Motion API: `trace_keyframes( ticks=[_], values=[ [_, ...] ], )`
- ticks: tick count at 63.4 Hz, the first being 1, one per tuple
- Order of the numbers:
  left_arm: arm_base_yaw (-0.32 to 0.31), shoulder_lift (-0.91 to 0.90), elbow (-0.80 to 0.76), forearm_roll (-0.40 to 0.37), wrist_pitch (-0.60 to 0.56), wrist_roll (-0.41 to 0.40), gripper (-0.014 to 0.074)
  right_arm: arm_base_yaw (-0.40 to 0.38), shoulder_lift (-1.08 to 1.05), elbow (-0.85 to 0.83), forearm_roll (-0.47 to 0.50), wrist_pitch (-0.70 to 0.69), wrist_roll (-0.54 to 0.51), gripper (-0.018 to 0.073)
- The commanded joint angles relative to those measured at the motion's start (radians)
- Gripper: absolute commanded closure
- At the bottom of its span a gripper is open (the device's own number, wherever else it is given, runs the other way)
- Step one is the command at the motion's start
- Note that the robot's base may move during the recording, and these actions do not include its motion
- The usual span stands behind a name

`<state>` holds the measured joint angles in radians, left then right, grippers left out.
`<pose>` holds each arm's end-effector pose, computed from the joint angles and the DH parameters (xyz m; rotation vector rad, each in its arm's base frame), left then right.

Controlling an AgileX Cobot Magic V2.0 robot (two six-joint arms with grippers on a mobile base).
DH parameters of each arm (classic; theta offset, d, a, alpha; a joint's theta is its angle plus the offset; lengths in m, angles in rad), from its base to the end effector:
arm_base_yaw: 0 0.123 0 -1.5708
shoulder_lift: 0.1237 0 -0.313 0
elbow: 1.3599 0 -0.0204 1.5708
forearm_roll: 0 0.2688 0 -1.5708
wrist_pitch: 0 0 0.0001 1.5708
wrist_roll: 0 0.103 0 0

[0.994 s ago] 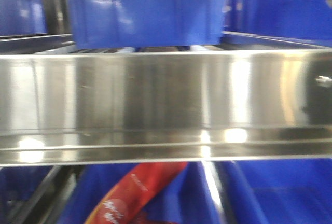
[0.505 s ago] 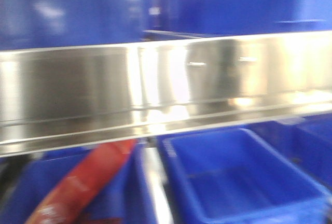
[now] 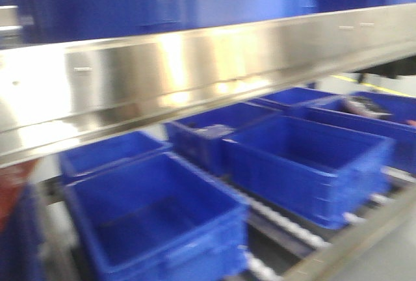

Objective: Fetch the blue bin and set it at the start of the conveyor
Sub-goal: 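Hold the bin in both grippers while the base turns and drives away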

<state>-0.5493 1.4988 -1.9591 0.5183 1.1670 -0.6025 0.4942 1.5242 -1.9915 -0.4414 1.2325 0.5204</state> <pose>0.2909 -0.1231 0.5437 -0.0993 2.0669 -0.0642 0.2989 0.1139 0.5372 0.0860 2.1521 0.0353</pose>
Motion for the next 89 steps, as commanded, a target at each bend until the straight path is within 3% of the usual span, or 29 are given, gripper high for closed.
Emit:
trace_keyframes(
  ticks=[1, 23, 44, 89],
  values=[
    [-0.01, -0.015, -0.011, 0.013, -0.041, -0.004, 0.0708, 0.004, -0.011, -0.012, -0.034, -0.016, -0.012, 0.0712],
    [-0.01, -0.015, -0.011, 0.013, -0.041, -0.004, 0.0708, 0.004, -0.011, -0.012, -0.034, -0.025, -0.012, 0.0712],
    [-0.01, -0.015, -0.011, 0.013, -0.041, -0.004, 0.0708, 0.004, -0.011, -0.012, -0.046, -0.122, 0.001, 0.0712],
    [-0.01, -0.015, -0.011, 0.013, -0.041, -0.004, 0.0708, 0.004, -0.011, -0.012, -0.064, -0.029, 0.014, 0.0712]
  ],
)
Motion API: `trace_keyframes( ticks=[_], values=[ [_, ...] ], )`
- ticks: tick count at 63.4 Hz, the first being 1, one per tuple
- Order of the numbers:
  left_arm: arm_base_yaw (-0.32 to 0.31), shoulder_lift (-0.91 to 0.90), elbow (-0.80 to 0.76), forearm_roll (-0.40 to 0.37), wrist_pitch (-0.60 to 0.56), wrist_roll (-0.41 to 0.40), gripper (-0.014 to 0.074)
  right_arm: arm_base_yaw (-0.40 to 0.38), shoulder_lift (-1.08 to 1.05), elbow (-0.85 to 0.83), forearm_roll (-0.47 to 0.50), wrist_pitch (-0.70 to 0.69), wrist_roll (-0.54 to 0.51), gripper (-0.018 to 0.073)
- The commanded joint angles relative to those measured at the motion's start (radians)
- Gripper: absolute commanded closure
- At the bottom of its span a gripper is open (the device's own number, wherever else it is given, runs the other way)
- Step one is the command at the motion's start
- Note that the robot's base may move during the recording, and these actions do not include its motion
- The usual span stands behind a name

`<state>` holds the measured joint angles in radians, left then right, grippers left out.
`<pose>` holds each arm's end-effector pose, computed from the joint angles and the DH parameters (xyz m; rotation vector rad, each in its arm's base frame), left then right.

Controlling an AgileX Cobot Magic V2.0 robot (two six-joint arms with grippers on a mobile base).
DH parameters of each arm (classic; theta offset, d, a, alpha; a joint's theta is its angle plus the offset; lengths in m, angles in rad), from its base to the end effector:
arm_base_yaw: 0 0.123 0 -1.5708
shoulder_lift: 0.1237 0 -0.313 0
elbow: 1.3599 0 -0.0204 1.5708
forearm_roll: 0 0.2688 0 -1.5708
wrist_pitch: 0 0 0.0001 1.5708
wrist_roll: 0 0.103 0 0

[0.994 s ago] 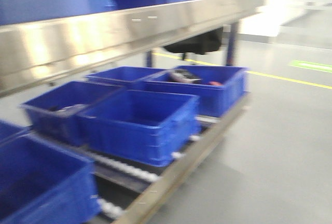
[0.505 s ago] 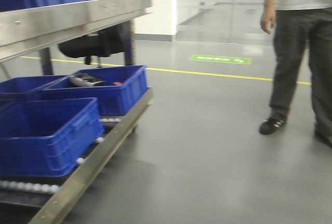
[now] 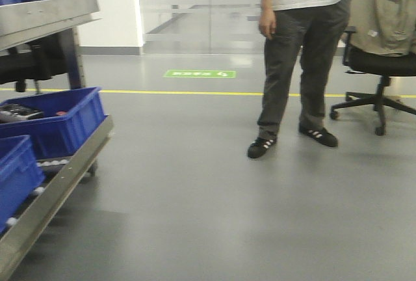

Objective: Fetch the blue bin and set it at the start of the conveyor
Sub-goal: 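Hold the bin in both grippers while the base turns and drives away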

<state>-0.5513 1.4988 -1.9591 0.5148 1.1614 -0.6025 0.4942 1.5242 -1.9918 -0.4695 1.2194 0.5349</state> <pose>0.2909 -0.1242 0.5440 -0.0951 2.0638 -0.0722 0.3001 0.1120 0.5393 0.1008 2.1275 0.0197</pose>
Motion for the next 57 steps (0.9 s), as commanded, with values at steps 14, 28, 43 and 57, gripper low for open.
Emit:
trace_keyframes(
  ticks=[14, 28, 43, 57],
  values=[
    [-0.008, -0.015, -0.011, 0.016, -0.035, -0.004, 0.0708, 0.004, -0.011, -0.012, -0.046, -0.023, 0.0, 0.0712],
    [-0.008, -0.015, -0.011, 0.016, -0.035, -0.004, 0.0708, 0.004, -0.011, -0.012, -0.056, -0.057, -0.002, 0.0712],
    [-0.008, -0.015, -0.011, 0.016, -0.035, -0.004, 0.0708, 0.004, -0.011, -0.012, -0.056, -0.049, -0.002, 0.0712],
    [-0.008, -0.015, -0.011, 0.016, -0.035, -0.004, 0.0708, 0.004, -0.011, -0.012, -0.056, -0.049, -0.002, 0.0712]
  ],
)
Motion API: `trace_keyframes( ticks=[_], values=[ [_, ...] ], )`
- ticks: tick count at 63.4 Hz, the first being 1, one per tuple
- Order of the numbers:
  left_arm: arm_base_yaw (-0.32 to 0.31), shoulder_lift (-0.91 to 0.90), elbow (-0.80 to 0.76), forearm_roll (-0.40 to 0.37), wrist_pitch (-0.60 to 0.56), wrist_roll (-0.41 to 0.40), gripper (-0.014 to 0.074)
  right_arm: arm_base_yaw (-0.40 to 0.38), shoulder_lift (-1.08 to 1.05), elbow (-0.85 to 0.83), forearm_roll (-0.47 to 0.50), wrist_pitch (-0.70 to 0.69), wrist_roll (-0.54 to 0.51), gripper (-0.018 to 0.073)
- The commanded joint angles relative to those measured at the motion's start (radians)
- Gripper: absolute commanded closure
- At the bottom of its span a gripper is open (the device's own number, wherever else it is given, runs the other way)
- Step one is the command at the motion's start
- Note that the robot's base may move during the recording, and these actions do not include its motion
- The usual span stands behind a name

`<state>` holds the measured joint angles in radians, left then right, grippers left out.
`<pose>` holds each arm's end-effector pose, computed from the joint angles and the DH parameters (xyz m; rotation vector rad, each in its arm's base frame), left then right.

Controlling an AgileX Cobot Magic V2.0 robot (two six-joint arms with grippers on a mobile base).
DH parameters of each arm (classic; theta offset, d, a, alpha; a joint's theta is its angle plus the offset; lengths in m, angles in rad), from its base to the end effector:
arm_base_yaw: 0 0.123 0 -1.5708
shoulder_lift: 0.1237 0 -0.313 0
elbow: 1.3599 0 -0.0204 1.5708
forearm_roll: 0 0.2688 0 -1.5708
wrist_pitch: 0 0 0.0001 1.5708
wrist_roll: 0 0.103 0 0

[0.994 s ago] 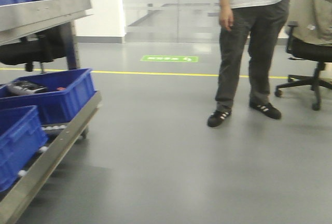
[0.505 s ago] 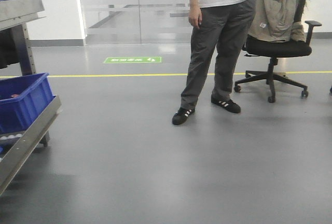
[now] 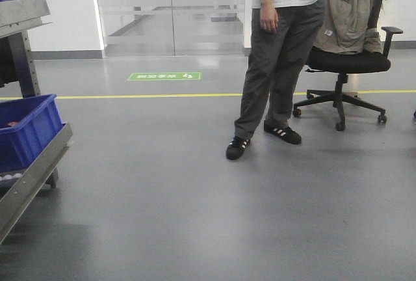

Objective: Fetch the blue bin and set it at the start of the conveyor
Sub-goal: 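Hold the bin in both grippers while the base turns and drives away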

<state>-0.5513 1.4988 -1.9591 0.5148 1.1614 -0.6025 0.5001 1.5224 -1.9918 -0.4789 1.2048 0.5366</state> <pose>0.2909 -0.1242 0.5440 -0.0951 2.0638 -0.0722 0.2997 0.1133 0.5414 0.0933 2.1093 0.0222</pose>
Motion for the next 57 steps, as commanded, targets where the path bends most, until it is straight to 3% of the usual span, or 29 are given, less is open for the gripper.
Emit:
trace_keyframes(
  ticks=[1, 57],
  values=[
    [-0.008, -0.015, -0.011, 0.016, -0.035, -0.004, 0.0708, -0.002, -0.01, -0.012, -0.047, -0.034, -0.004, 0.0712],
    [-0.008, -0.015, -0.011, 0.016, -0.035, -0.004, 0.0708, -0.002, -0.01, -0.012, -0.047, -0.034, -0.004, 0.0712]
  ],
)
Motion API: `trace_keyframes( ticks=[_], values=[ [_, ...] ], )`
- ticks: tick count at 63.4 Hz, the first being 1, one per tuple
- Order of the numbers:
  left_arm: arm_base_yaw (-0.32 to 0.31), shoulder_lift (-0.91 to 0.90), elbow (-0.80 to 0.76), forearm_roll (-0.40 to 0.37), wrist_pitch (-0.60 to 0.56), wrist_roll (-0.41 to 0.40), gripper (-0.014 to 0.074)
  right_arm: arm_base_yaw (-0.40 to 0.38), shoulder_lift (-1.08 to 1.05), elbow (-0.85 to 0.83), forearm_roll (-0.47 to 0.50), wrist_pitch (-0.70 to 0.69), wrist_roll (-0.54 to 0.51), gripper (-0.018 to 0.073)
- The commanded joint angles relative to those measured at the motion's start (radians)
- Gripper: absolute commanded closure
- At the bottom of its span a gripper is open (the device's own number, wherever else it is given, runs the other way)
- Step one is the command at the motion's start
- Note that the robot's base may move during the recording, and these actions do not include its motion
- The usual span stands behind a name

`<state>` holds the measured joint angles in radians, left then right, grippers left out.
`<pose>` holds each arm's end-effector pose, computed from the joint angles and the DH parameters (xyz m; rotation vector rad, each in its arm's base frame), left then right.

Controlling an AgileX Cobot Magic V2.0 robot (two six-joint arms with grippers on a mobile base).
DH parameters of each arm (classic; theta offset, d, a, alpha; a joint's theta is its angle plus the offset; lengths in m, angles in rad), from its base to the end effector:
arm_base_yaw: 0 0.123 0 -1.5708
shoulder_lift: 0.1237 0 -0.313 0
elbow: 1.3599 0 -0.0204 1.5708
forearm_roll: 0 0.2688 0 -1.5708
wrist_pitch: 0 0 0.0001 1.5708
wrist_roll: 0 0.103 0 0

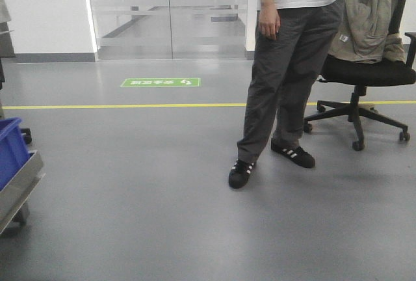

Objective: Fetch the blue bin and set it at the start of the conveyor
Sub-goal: 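Hold the bin in both grippers while the base turns and drives away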

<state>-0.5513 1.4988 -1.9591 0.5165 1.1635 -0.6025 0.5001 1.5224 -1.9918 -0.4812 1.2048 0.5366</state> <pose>0.2908 -0.1240 0.5439 -0.0959 2.0648 -0.0692 0.2998 0.1131 0.5415 0.0935 2.1083 0.0197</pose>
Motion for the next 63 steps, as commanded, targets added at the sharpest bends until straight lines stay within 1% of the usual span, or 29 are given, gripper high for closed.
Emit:
trace_keyframes(
  ticks=[1, 63],
  values=[
    [-0.008, -0.015, -0.011, 0.014, -0.037, -0.004, 0.0708, -0.002, -0.01, -0.012, -0.045, -0.034, -0.004, 0.0712],
    [-0.003, -0.011, -0.011, 0.027, -0.056, -0.004, 0.0708, -0.002, -0.008, -0.012, -0.042, -0.051, -0.004, 0.0712]
  ],
)
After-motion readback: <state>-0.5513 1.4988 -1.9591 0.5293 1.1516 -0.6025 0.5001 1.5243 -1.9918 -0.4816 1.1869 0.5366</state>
